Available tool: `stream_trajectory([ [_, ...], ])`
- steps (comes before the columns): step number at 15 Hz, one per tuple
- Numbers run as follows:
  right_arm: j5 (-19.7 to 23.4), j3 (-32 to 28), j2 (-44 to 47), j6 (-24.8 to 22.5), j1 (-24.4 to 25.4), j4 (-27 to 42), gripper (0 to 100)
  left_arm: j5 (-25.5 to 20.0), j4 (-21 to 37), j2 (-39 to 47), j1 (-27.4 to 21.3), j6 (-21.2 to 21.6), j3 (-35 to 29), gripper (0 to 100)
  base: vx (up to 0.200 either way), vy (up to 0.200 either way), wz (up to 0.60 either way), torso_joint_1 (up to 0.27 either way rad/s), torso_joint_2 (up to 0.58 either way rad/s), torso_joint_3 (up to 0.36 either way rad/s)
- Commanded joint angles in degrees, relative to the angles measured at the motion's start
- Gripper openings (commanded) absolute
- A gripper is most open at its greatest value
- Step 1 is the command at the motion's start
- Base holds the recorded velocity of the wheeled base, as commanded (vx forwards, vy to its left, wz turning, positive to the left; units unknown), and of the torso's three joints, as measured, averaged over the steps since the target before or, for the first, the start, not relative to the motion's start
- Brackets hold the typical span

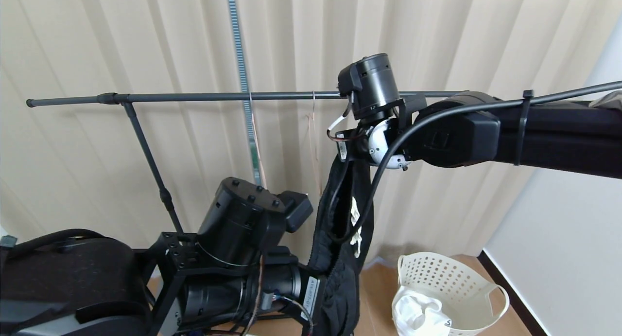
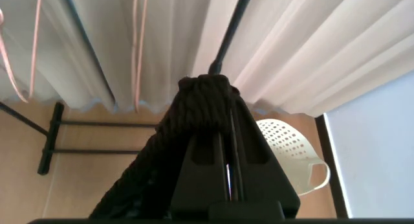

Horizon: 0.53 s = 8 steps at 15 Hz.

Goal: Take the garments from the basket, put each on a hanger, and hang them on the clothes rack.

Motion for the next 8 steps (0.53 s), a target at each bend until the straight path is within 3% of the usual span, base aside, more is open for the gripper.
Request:
stream_trajectory([
  [1,0.17,-2.51,3.64,1.22,1.36,-0.19,0,-0.11,-0.80,3.19,-2.08,-2.12,-3.38,0,0.000,0.000,0.00,0.000,0.00,0.000],
  [8,0.34,-1.37,1.44,7.28,-0.13,0.43,0,0.68,-2.83,1.79,-1.73,-3.62,-0.74,0,0.000,0.000,0.00,0.000,0.00,0.000],
])
